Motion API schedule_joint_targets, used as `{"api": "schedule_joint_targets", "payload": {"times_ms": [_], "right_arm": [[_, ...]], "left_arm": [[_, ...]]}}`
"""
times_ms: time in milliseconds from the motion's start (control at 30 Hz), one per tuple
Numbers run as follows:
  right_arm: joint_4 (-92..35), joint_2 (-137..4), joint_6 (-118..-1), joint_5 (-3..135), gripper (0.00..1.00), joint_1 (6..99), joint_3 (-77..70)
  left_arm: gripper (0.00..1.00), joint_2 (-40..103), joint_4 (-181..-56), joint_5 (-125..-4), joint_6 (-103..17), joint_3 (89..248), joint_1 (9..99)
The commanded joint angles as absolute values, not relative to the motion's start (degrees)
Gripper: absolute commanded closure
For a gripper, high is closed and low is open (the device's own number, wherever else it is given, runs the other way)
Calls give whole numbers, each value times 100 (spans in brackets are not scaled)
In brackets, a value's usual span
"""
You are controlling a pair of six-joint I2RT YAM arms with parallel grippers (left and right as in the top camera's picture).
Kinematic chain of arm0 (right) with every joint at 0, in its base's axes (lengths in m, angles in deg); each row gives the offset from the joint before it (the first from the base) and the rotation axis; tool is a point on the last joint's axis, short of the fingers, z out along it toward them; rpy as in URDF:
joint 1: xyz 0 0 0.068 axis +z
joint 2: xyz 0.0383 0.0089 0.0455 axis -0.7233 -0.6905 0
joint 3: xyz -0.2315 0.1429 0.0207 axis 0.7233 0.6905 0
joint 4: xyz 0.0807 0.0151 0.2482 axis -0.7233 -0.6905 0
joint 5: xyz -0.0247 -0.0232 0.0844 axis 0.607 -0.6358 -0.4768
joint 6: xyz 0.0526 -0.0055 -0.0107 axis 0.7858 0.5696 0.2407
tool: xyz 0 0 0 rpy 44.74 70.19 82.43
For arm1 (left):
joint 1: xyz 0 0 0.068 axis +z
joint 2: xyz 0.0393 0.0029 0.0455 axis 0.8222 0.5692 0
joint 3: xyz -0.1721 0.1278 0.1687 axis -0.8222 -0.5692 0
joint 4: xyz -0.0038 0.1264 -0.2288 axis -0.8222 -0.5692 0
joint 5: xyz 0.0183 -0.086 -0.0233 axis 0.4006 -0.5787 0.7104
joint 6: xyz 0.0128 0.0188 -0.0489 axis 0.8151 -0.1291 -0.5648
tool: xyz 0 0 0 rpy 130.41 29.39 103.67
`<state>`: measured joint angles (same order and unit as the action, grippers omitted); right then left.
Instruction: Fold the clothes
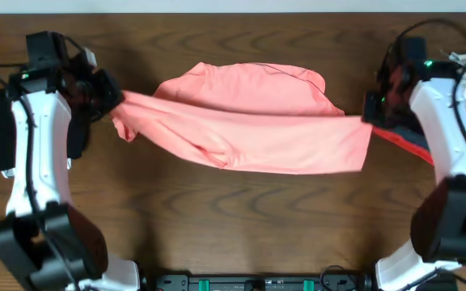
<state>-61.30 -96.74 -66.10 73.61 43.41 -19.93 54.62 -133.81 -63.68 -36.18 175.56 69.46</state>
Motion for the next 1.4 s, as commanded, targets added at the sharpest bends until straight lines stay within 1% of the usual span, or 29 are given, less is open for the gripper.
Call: {"api": "schedule_joint_targets", "payload": {"times_ms": [0,133,333,567,833,967,1167,1300,1367], "right_arm": [[-6327,-8739,-6588,7648,99,4304,-3002],[-6668,-8081,-6586,7886,99,4184,-4021],[-7142,-7327,-6592,7886,99,3808,-5127],[-7396,-6721,-6612,8194,99,3679,-5711],[-7586,-6518,-6610,8316,99,3681,-5754],[-7619,-6890,-6607,8334,99,3681,-5754],[-7575,-8070,-6610,8332,99,3679,-5754],[-7219,-9174,-6636,8334,99,3666,-5754],[-6653,-9919,-6763,8255,99,3646,-5754]], "left_arm": [[94,4465,-13152,-6816,-3519,17766,6970],[94,3567,-12953,-6816,-3642,17766,6970],[94,2503,-12942,-6816,-3779,17766,6970],[94,1720,-12966,-6816,-3939,17766,6970],[94,1454,-13005,-6919,-4214,17768,6970],[94,1738,-13005,-6919,-4212,17766,6970],[94,2942,-12649,-6923,-4322,17766,6970],[94,3996,-11908,-7050,-4450,17766,6854],[94,4761,-11051,-7076,-4632,17766,6670]]}}
